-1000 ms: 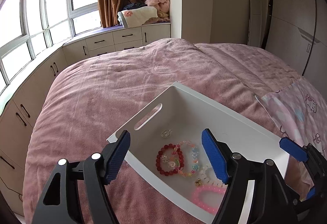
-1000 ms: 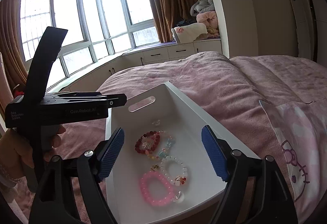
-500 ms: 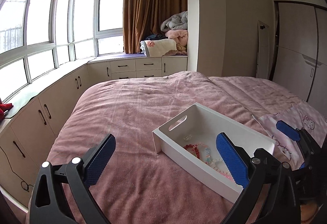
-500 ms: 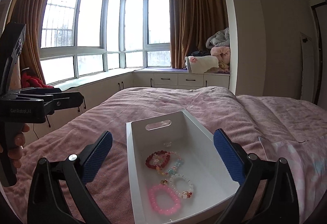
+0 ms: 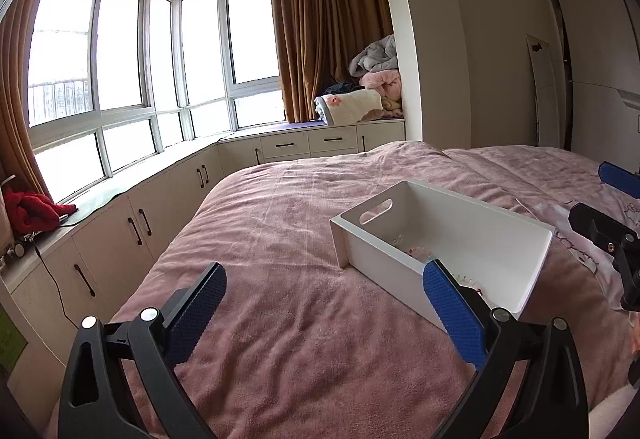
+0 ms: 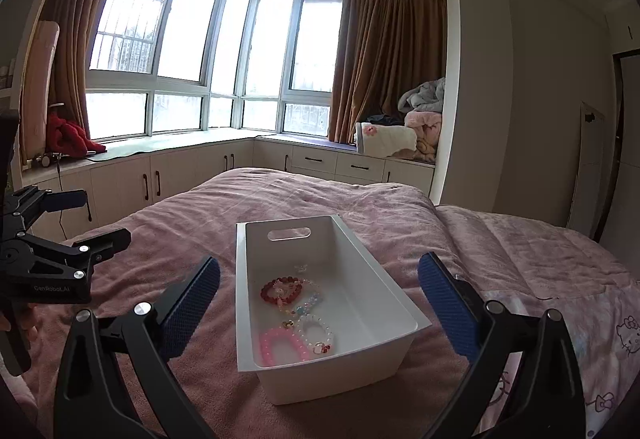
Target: Organize jewelry
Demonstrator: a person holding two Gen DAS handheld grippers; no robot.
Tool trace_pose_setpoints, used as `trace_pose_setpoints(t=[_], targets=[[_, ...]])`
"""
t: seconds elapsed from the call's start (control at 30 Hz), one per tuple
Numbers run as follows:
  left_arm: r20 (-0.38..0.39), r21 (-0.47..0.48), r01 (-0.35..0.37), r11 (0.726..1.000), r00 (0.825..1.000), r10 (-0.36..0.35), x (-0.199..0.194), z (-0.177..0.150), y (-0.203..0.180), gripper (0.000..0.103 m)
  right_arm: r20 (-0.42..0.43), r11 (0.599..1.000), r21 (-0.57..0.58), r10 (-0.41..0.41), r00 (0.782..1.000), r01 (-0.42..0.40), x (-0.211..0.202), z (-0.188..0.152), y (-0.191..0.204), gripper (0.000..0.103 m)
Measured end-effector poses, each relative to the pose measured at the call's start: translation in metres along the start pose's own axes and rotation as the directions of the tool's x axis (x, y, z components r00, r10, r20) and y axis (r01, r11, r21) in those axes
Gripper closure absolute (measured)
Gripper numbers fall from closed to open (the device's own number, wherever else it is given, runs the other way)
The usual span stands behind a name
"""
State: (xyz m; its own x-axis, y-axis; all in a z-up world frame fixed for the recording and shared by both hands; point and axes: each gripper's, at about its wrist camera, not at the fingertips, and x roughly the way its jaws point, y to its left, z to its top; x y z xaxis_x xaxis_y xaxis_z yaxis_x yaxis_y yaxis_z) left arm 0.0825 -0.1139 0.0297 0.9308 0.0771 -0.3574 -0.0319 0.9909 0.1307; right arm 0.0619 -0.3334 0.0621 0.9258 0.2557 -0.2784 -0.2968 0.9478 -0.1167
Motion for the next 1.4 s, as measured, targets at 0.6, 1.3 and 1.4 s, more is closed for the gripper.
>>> trace_pose_setpoints(t=[0.6,1.3,1.4], targets=[[-0.034,-0.014,0.004,1.000,0.999,-0.004,0.031,-0.074,-0.082,0.004,-0.119,0.994,0.071,0.086,0.989,-0.078,0.012,-0.098,-0.037,0.005],[-0.043,-0.066,0.024,0.998,0.999,-0.027,0.018,-0.078,-0.079,0.004,-0.115,0.996,0.037,0.087,0.989,-0.084,0.009,-0.095,-0.031,0.005],[-0.042,-0.056,0.016,0.998,0.999,-0.018,0.019,-0.078,-0.079,0.003,-0.118,0.996,0.037,0.091,0.989,-0.087,0.009,-0.095,-0.031,0.005]])
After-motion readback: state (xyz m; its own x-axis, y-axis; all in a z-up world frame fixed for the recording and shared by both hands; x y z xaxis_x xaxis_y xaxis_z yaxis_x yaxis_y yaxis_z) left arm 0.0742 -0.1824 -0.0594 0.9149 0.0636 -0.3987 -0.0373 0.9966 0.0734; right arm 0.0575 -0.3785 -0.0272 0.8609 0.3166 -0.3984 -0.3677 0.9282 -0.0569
